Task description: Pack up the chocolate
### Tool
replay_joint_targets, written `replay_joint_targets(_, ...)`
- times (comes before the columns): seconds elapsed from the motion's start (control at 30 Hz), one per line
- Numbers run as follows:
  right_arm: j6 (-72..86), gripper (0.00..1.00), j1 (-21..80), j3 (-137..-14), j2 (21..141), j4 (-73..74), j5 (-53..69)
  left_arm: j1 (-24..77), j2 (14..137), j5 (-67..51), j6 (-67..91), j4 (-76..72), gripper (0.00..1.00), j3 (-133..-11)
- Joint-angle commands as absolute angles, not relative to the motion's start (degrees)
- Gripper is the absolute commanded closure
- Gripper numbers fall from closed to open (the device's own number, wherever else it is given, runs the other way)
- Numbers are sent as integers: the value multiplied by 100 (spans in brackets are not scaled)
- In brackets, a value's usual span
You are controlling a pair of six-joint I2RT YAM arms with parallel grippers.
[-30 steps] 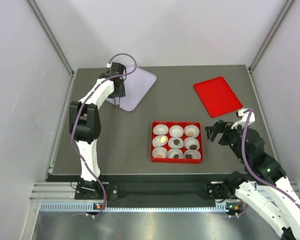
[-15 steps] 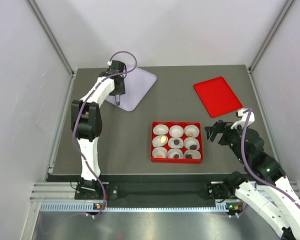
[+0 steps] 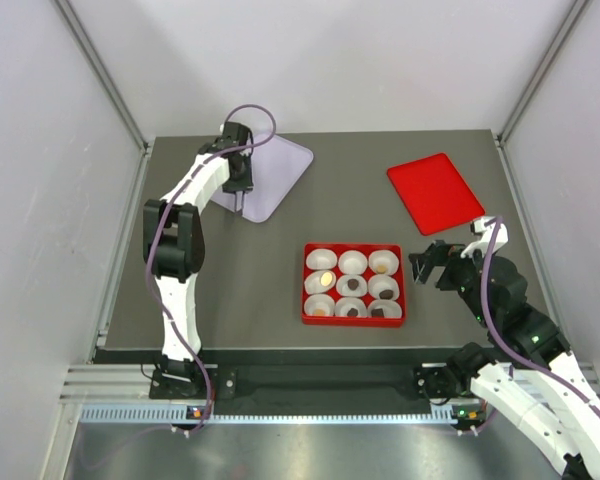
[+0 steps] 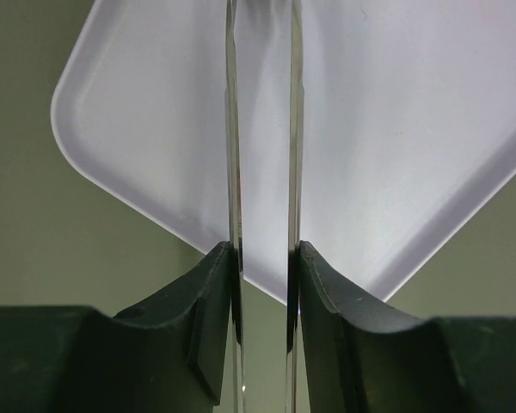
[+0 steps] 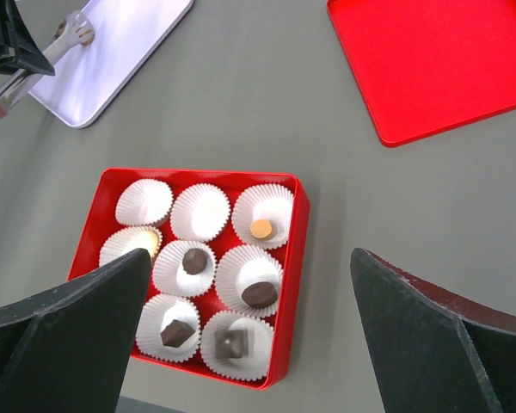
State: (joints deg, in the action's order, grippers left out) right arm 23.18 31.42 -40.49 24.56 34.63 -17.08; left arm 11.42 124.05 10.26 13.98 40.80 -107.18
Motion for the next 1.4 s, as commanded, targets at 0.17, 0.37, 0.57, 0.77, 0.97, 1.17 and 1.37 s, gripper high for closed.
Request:
replay_joint_targets(0.17,2382,0,3085,-4333,2505,3357,-1687,1248,11629,572,1345,4104,66,-10424)
replay_joint_targets(0.37,2408,0,3085,-4368,2514,3401,-1679,1529,11093,229,1406,4148,67,-10125)
replay_joint_targets(0.57,2452,0,3102,-4377,2505,3489,-1696,1916,10399,-139,1450,4219,66,-9967)
replay_joint_targets(0.77,2478,0,3085,-4412,2514,3595,-1767,2390,9941,-1018,1275,4508,66,-9766)
replay_joint_targets(0.97,2566,0,3094,-4465,2610,3630,-1732,3304,9520,-1169,1151,4746,67,-9440)
replay_joint_targets(1.17,2672,0,3094,-4509,2707,3604,-1784,3955,9211,-1091,1318,4711,67,-8940)
replay_joint_targets(1.37,2672,0,3094,-4518,2733,3595,-1784,4359,9000,-1204,1398,4632,67,-8482)
